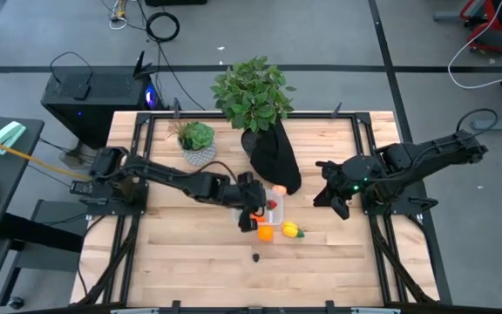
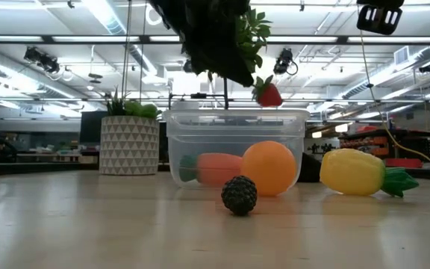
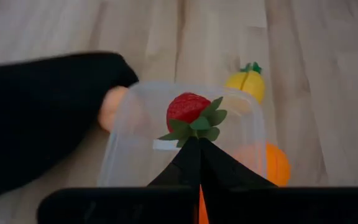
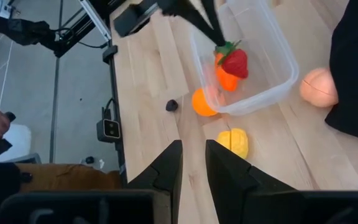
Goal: Pick and placing Produce into tupperware
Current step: Put the red strawberry into the transparent bin, then put the dark purple blackberry into the transparent bin
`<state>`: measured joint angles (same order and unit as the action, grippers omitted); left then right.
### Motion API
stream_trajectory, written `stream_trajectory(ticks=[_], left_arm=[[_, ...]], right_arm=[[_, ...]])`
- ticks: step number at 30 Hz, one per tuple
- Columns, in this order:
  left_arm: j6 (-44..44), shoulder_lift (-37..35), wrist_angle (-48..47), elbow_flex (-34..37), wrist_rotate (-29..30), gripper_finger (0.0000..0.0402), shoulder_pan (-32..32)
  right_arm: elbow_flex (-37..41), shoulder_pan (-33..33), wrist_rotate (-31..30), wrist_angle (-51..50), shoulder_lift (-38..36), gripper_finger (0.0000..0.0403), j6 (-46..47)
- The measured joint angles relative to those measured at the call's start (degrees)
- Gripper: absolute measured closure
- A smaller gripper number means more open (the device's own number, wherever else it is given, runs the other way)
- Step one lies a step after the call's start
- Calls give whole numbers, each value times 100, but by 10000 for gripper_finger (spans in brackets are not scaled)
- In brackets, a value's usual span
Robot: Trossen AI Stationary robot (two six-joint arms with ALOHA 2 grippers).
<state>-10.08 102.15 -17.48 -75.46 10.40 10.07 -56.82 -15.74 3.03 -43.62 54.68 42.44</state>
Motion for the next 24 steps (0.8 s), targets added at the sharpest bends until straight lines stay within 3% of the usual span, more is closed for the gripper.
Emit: stream_trajectory(ticks=[4, 14, 20, 24], left_arm=[[-137, 7, -30, 0, -554, 369, -116], [-381, 7, 94, 0, -763, 298, -11], [-881, 7, 136, 0, -891, 255, 483], [-1000, 7, 136, 1, -628, 238, 1004]], right_arm=[[0, -66, 0, 0, 0, 325, 2], [0, -69, 0, -2, 0, 325, 4], [-1, -69, 0, -2, 0, 325, 4], [0, -69, 0, -3, 0, 325, 3]])
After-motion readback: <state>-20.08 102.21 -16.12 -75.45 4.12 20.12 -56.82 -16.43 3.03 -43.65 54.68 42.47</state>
